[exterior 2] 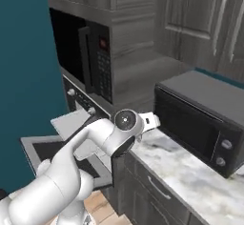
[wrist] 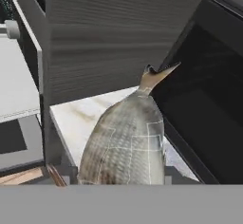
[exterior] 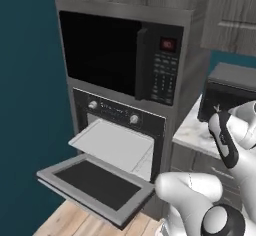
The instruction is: Place the fish on the top rack of the oven, and slide the tray back inside. Close the oven door.
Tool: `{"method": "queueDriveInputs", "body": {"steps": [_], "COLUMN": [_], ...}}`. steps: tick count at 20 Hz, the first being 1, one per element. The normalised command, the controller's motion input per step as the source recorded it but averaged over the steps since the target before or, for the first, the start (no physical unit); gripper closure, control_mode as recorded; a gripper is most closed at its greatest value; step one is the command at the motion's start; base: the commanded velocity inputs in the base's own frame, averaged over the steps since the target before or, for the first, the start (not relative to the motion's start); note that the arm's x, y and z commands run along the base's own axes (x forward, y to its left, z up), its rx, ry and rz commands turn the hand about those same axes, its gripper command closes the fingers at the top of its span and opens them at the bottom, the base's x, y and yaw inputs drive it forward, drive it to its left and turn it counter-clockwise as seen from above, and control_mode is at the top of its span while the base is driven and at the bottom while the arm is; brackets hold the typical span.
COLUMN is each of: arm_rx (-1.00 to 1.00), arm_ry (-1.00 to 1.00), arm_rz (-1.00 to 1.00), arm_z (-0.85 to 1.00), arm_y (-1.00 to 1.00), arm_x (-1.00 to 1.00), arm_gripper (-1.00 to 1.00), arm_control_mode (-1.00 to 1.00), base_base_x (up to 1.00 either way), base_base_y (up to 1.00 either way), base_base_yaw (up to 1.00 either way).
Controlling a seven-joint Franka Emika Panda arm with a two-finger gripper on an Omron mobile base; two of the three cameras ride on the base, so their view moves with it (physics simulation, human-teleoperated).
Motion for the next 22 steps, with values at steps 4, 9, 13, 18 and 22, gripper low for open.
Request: {"method": "queueDriveInputs", "body": {"steps": [4, 9, 13, 18, 22], "arm_rx": [0.00, 0.00, 0.00, 0.00, 0.00], "arm_ry": [0.00, 0.00, 0.00, 0.00, 0.00], "arm_rz": [0.00, 0.00, 0.00, 0.00, 0.00], "arm_z": [0.00, 0.00, 0.00, 0.00, 0.00], "arm_y": [0.00, 0.00, 0.00, 0.00, 0.00], "arm_x": [0.00, 0.00, 0.00, 0.00, 0.00], "arm_gripper": [1.00, 1.00, 1.00, 1.00, 1.00], "arm_control_mode": [1.00, 1.00, 1.00, 1.00, 1.00], "base_base_x": [0.00, -0.03, -0.06, -0.12, -0.01], "base_base_y": [0.09, -0.18, -0.50, -0.43, -0.05], "base_base_yaw": [0.67, 0.56, 0.40, 0.32, 0.09]}}
